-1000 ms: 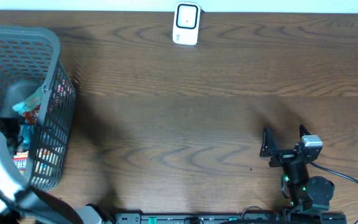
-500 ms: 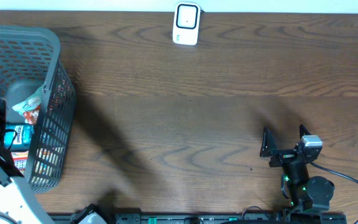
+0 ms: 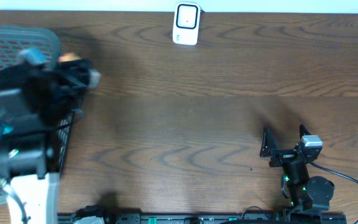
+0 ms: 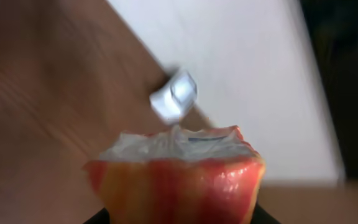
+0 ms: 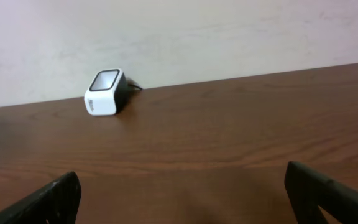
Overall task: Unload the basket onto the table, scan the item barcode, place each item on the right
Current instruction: 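Carry the orange packet to the table center and release it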
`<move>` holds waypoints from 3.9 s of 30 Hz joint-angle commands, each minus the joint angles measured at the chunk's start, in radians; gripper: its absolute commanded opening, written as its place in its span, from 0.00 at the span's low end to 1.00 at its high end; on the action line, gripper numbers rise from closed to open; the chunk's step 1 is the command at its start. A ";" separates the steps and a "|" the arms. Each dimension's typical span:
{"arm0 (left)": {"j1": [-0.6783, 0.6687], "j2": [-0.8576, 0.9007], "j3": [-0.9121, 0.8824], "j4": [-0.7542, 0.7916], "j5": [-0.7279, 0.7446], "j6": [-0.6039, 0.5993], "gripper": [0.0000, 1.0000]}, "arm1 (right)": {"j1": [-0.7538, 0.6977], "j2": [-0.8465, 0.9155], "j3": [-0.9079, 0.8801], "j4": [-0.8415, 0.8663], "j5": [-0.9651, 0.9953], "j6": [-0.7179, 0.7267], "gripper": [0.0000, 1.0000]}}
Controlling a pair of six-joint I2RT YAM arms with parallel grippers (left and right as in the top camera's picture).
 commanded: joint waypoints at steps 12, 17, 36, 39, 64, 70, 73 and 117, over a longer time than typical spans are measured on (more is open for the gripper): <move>-0.620 0.535 0.019 0.013 -0.284 0.210 0.34 | 0.007 -0.002 -0.001 -0.005 0.000 -0.011 0.99; -0.679 0.718 0.019 0.035 -0.298 0.303 0.34 | 0.007 -0.002 -0.001 -0.005 0.000 -0.011 0.99; -0.710 0.763 0.019 -0.006 -0.310 0.774 0.79 | 0.007 -0.002 -0.001 -0.005 0.000 -0.011 0.99; -0.709 0.749 0.019 -0.015 -0.310 0.773 0.78 | 0.007 -0.002 -0.001 -0.005 0.000 -0.011 0.99; -0.810 0.762 -0.026 -0.002 -0.099 0.610 0.08 | 0.007 -0.002 -0.001 -0.005 0.000 -0.011 0.99; -0.821 0.790 -0.029 0.005 -0.138 0.610 0.08 | 0.007 -0.002 -0.001 -0.005 0.000 -0.011 0.99; -0.821 0.821 -0.029 0.005 -0.211 0.610 0.08 | 0.007 -0.002 -0.001 -0.005 0.000 -0.011 0.99; -0.818 0.599 0.092 -0.296 -0.860 0.469 0.65 | 0.007 -0.002 -0.001 -0.005 0.000 -0.011 0.99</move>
